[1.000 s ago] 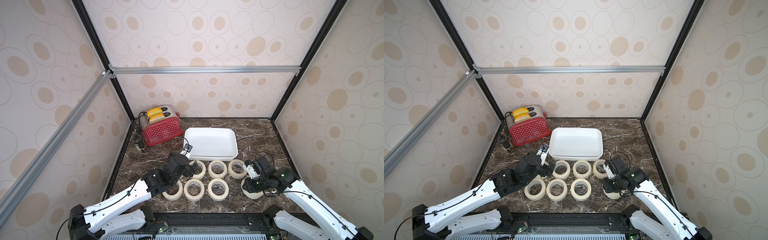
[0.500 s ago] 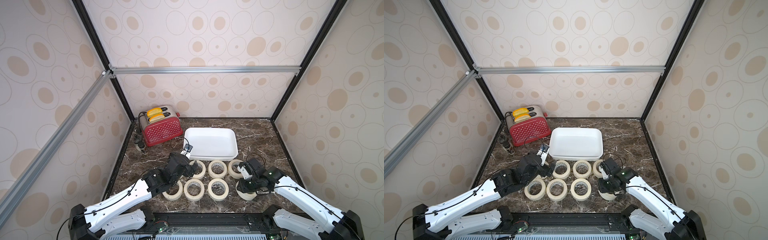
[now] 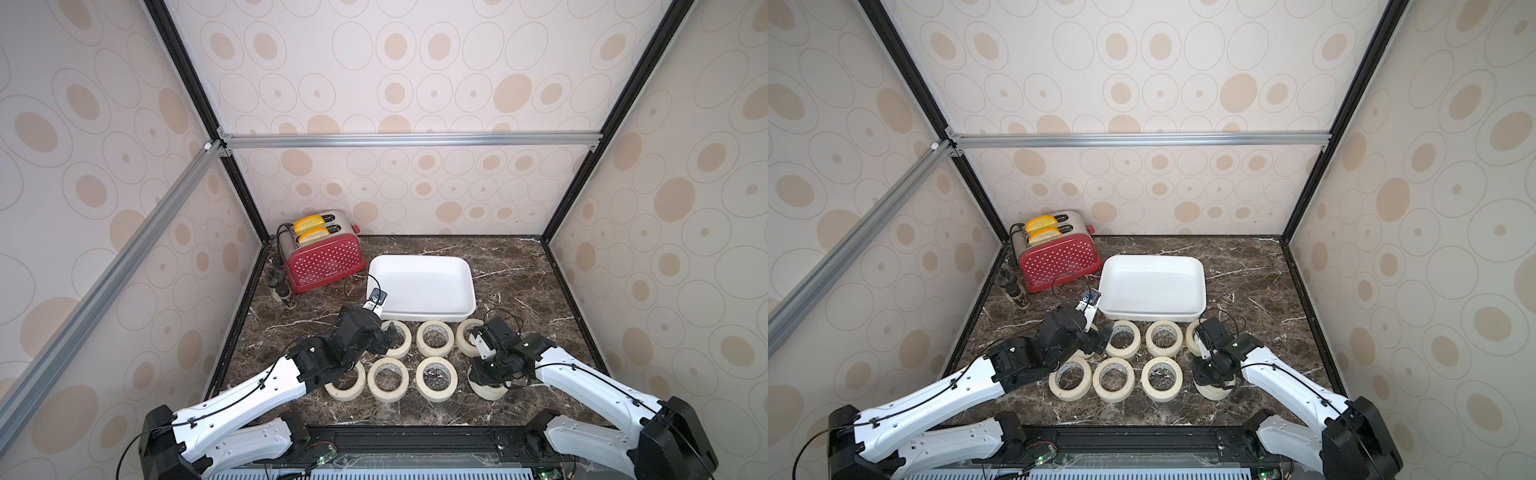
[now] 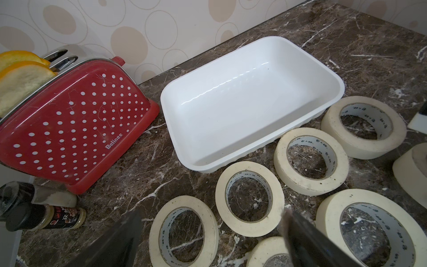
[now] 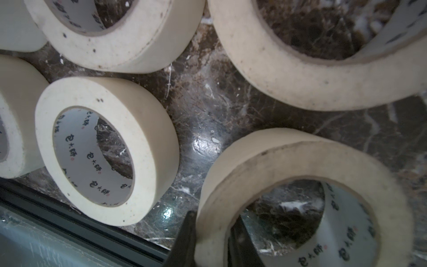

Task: Take out the art tape in the storage box
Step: Place the art tape at the center of the board.

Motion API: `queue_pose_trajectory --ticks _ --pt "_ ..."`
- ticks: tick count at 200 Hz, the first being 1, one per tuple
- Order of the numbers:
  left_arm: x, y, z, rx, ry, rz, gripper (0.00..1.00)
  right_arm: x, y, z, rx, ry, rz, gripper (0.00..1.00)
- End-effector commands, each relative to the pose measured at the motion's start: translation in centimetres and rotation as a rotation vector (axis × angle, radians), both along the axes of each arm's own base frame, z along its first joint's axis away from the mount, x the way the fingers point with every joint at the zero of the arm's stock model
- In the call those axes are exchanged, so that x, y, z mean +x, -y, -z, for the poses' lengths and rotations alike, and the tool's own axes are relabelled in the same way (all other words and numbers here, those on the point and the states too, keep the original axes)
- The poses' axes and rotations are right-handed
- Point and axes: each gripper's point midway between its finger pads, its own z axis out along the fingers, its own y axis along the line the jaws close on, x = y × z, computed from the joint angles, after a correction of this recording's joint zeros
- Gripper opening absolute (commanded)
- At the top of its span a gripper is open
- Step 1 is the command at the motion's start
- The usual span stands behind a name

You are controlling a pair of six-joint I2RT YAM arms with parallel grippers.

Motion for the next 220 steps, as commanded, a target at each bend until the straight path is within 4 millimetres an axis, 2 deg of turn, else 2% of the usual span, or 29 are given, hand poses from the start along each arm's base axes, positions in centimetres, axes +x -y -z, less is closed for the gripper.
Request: queue_pose_trajectory --ticks 1,50,103,137,169,199,220 --pt "0.4 0.1 -1.4 -0.001 0.025 -0.003 0.99 0.9 0.1 0.4 -0.028 0.046 -0.01 0.12" --pt "0.5 0.2 -1.1 0.008 0.02 -0.004 0.99 1.0 -0.7 1.1 -0.009 0.022 -0.043 0.16" --pt "0.7 0.0 -1.4 0.001 0.031 -0.023 0.99 1.6 -0.1 -0.4 -0.031 0.083 -0.036 0.4" --pt "1.3 -0.4 -1.8 0.005 0.045 -0.061 0.99 2.9 0.8 -3.0 -0.071 0.18 -0.032 0.49" --pt "2.5 -1.8 -2.4 -0.057 0.043 -0.143 0.99 5.9 1.6 -6.6 -0.126 0.348 -0.021 0.59" --pt "4.5 -4.4 -5.2 -0.173 0.099 -0.271 0.99 9.3 1.7 -10.5 -0.135 0.543 -0.008 0.73" --pt "5.2 -5.9 -7.2 -0.172 0.184 -0.306 0.99 11.8 2.4 -12.7 -0.16 0.698 0.025 0.86"
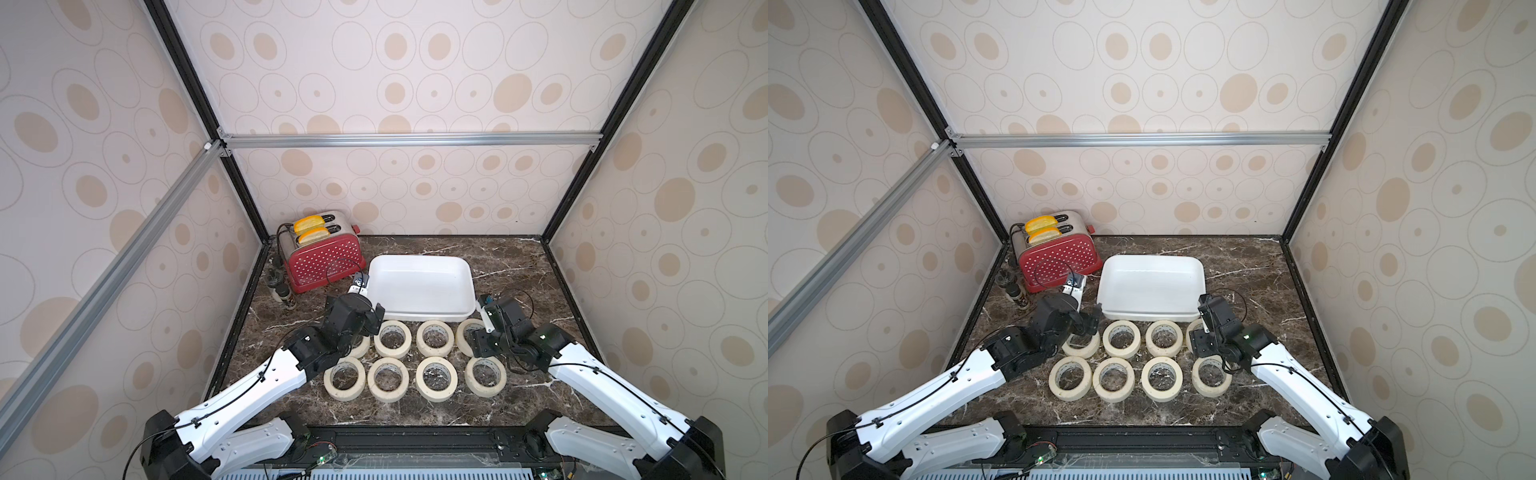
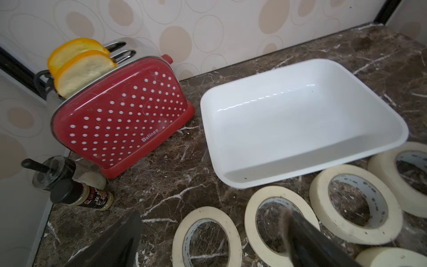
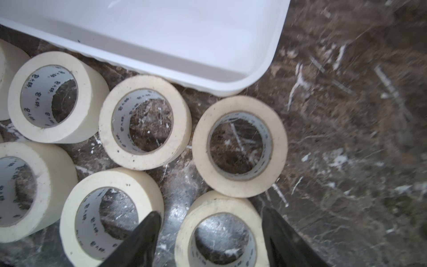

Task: Take out the art tape in the storage box
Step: Place the art tape at the center of the board, then reset both arms

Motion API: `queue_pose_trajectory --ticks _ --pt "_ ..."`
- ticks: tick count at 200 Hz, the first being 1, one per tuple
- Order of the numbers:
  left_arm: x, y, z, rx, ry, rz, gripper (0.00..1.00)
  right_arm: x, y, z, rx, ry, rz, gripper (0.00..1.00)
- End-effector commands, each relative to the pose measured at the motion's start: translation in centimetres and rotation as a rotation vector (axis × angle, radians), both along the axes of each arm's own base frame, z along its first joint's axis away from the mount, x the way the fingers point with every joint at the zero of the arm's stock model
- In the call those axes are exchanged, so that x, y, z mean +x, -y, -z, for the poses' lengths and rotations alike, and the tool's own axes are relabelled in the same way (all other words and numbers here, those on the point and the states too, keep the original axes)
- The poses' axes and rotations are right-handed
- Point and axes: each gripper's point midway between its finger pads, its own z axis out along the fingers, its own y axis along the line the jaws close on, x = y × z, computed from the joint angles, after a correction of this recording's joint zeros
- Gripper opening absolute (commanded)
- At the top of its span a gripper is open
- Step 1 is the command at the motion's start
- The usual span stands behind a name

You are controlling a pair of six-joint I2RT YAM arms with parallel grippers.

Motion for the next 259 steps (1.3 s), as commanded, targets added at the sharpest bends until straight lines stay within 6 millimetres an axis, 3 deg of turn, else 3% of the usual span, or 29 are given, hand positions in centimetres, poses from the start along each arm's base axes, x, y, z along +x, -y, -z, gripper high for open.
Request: queue_pose_trajectory --ticks 1,9,22,46,77,107,127,159,195,233,259 --pt "1.0 -1.4 -4.8 -0.071 0.139 -0.067 0.99 3.4 1.5 -3.4 -0.06 0.214 0.044 0.87" --pt "1.1 -2.2 -5.6 -0.047 0.177 -0.097 0.99 4.3 2.2 -3.9 -0.064 0.269 0.088 0.96" --pt "1.3 -3.6 -6.5 -0.007 0.229 -0.161 0.99 5.7 2.9 -4.2 -0.041 0.336 0.13 1.0" --pt "1.6 -5.3 -7.7 0.039 0.309 -0.228 0.99 7.9 6.6 -4.5 -0.089 0.427 0.275 1.0" --pt "2.0 -6.8 -7.5 0.062 0.404 -0.322 0.99 10.0 10.9 -4.2 -0.171 0.542 0.428 1.0" --pt "3.3 -7.1 -5.5 0.164 0.391 -0.343 0.99 11.1 14.6 -4.2 -0.314 0.576 0.501 1.0" --pt "4.0 -9.0 -3.7 0.212 0.341 -0.434 0.99 11.2 16.9 -2.3 -0.297 0.531 0.552 1.0" --pt "4.7 -10.5 -1.1 0.227 0.277 -0.463 0.99 10.9 19.0 0.8 -0.307 0.527 0.586 1.0" --pt "5.0 -12.2 0.9 0.29 0.228 -0.499 0.99 12.0 19.1 3.6 -0.282 0.517 0.55 1.0" --pt "4.8 -14.2 3.4 0.327 0.177 -0.561 0.99 14.2 16.6 3.5 -0.24 0.573 0.388 1.0" --pt "4.8 -15.3 5.4 0.333 0.133 -0.589 0.99 14.8 15.5 5.3 -0.203 0.605 0.337 1.0"
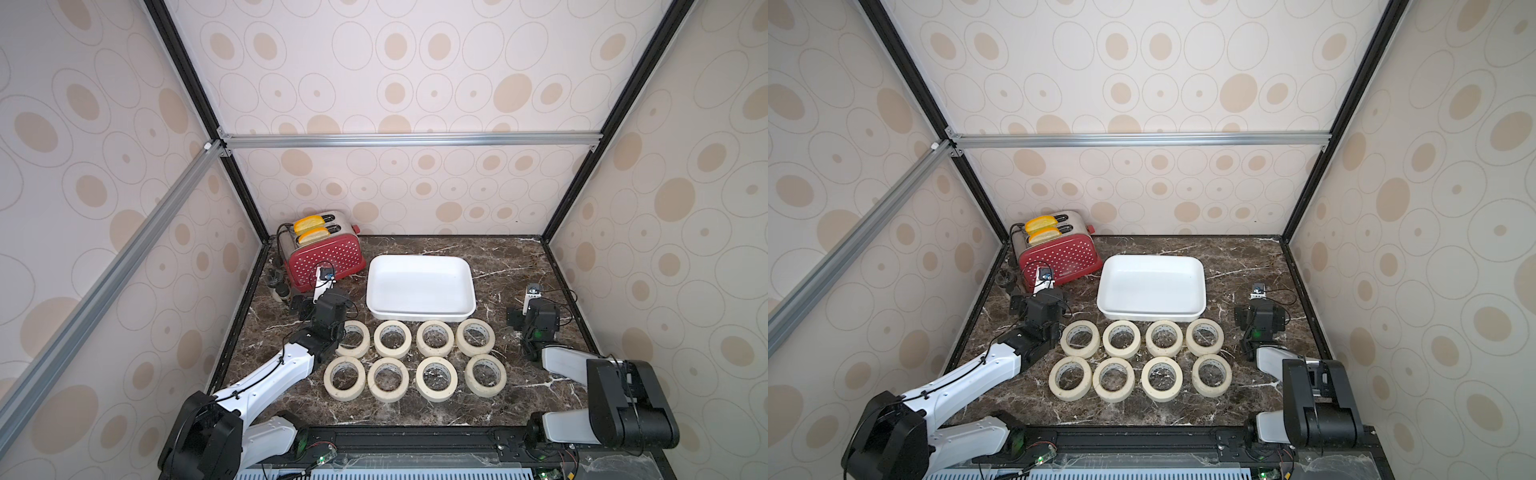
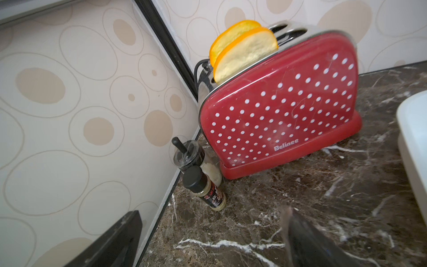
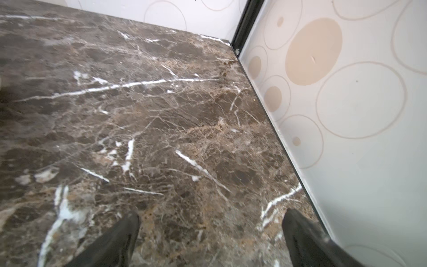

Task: Take out the art tape in the storage box
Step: Reset both arms

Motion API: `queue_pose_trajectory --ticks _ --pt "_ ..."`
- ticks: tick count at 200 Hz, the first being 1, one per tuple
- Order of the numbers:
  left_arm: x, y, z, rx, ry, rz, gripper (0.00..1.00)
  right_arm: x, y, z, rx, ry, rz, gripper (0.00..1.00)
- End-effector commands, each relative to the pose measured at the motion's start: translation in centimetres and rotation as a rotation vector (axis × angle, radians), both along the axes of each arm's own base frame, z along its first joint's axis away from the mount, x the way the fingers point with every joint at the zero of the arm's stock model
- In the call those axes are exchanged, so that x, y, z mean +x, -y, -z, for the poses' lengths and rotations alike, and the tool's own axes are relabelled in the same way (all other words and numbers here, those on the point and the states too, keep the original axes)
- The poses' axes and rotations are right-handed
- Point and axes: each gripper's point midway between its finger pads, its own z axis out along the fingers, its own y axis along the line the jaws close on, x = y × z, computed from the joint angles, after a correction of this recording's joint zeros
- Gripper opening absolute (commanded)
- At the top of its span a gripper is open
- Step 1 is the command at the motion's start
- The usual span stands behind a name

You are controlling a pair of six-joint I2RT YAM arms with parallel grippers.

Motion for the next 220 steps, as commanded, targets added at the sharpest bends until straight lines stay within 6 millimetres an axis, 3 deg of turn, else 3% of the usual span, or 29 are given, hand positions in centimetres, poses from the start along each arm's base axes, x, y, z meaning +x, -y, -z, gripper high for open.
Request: queue_pose_trajectory --ticks 1,15,50,85,107,138,155,175,191,208,220 --pt "-0.1 -1.3 1.2 -0.02 -0.005 -0.054 0.99 1.1 -1.5 0.2 0.005 0.083 -0.098 1.0" --pt "-0.1 -2.4 2.1 -0.014 -0.022 -0.082 0.99 1.5 -1.6 0.1 -0.007 0.13 -0.102 1.0" --pt "0.5 -5.7 3.6 -0.056 -0.024 -0.159 0.99 1.9 -0.9 0.9 0.032 0.046 -0.071 1.0" --pt "1.2 -7.2 5.1 -0.135 0.039 -0.121 0.99 1.9 -0.8 0.9 0.031 0.044 -0.069 1.0" --pt "1.2 -7.1 6.4 -0.146 0.087 -0.073 0.99 1.9 -0.9 0.8 0.032 0.046 -0.071 1.0" --pt "2.0 -5.3 6.8 -0.156 0.136 0.058 0.99 1.9 -0.9 0.9 0.031 0.042 -0.071 1.0" --pt "2.5 -4.5 8.2 -0.141 0.142 0.121 0.99 1.9 -0.9 0.9 0.031 0.043 -0.071 1.0" --pt "2.2 -4.9 8.1 -0.156 0.168 0.104 0.99 1.8 -0.8 0.9 0.031 0.044 -0.07 1.0" --pt "2.7 -5.2 8.7 -0.188 0.155 0.12 0.99 1.8 -0.9 0.9 0.03 0.044 -0.071 1.0" --pt "3.5 -6.8 9.5 -0.226 0.159 0.061 0.99 1.9 -0.8 0.8 0.032 0.048 -0.071 1.0" --pt "4.3 -6.9 10.0 -0.246 0.078 0.046 0.99 1.8 -0.8 0.9 0.029 0.046 -0.071 1.0"
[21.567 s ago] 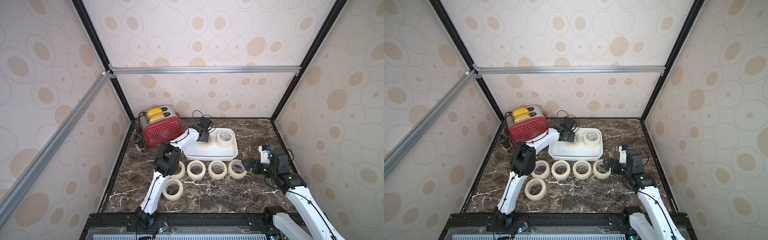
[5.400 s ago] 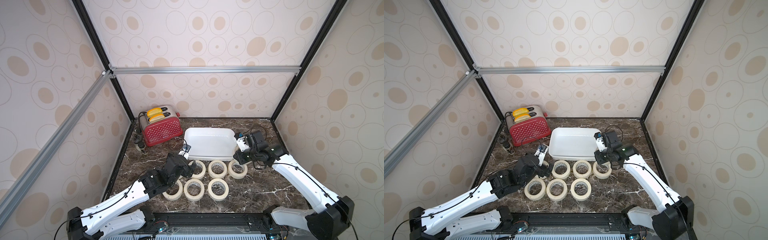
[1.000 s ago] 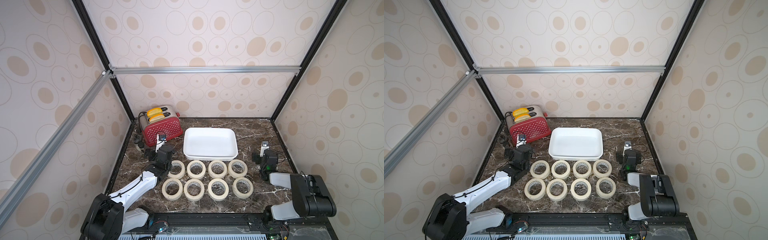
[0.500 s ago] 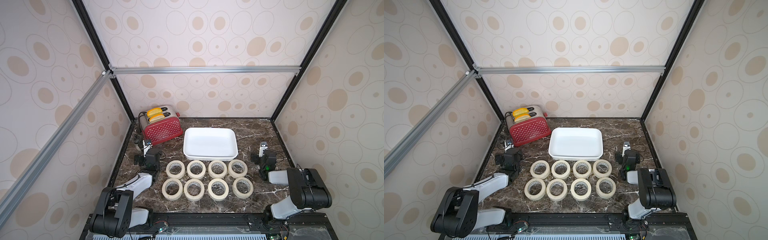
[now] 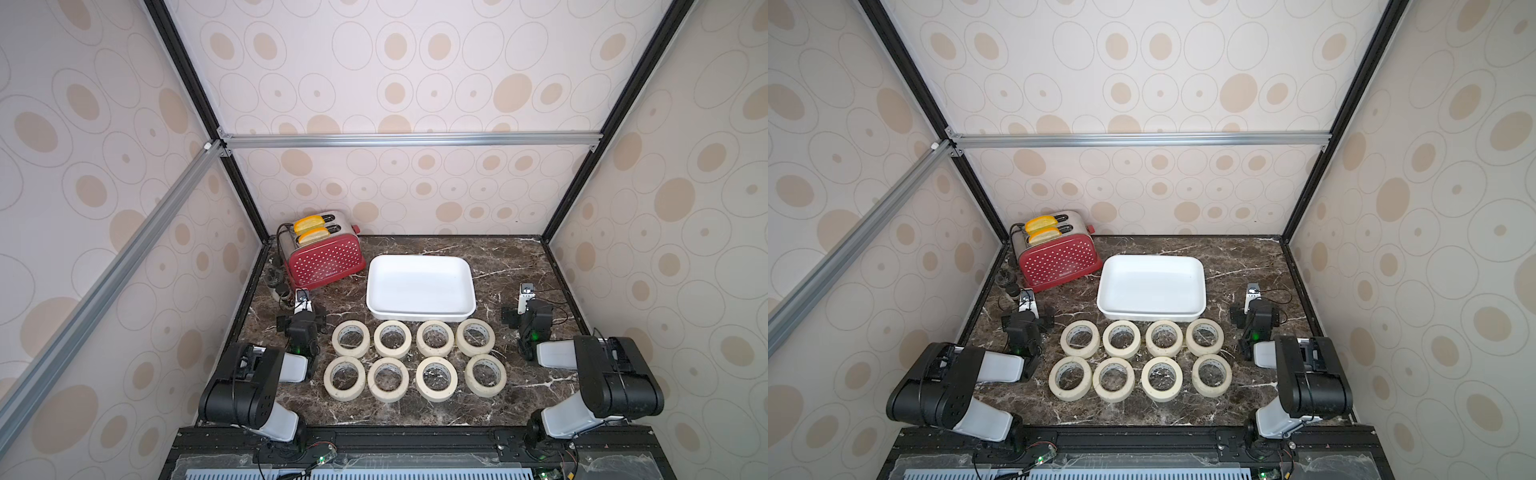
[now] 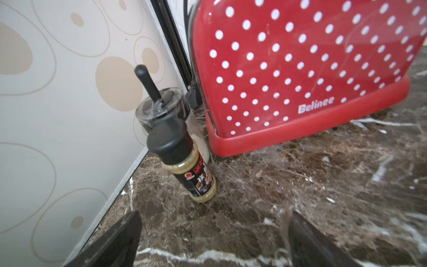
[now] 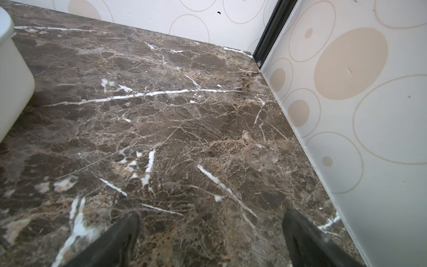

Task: Take out the art tape in the storage box
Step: Reset both arms

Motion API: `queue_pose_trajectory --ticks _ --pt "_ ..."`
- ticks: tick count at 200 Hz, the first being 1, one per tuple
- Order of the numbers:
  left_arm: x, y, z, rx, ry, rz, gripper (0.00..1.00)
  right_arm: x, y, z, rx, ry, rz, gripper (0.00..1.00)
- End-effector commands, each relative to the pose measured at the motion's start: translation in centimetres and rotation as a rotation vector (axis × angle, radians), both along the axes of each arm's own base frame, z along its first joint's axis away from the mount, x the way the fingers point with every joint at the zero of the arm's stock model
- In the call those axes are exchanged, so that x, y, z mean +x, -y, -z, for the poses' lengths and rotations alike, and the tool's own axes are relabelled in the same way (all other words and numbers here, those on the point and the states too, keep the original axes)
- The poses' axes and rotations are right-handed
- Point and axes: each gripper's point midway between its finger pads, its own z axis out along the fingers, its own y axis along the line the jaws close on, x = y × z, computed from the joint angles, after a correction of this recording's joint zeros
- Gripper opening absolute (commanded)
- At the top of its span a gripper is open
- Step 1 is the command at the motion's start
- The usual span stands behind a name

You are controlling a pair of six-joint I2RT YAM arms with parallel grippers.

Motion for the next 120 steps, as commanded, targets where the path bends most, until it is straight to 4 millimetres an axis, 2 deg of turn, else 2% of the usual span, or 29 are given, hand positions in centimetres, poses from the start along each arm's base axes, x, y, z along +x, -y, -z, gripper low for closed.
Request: queue_pose_trajectory --ticks 1,16,120 --pt "2.12 -0.38 -0.58 -0.065 -0.016 -0.001 0.99 0.36 0.13 -0.87 0.008 0.028 0.005 1.0" --pt "2.45 -1.21 -0.36 -0.114 -0.006 0.0 0.99 0.37 0.08 -0.89 0.009 0.028 0.004 1.0" --pt "2.38 -1.18 -0.36 -0.113 -0.013 0.003 0.99 0.38 0.14 -0.84 0.007 0.026 0.006 1.0"
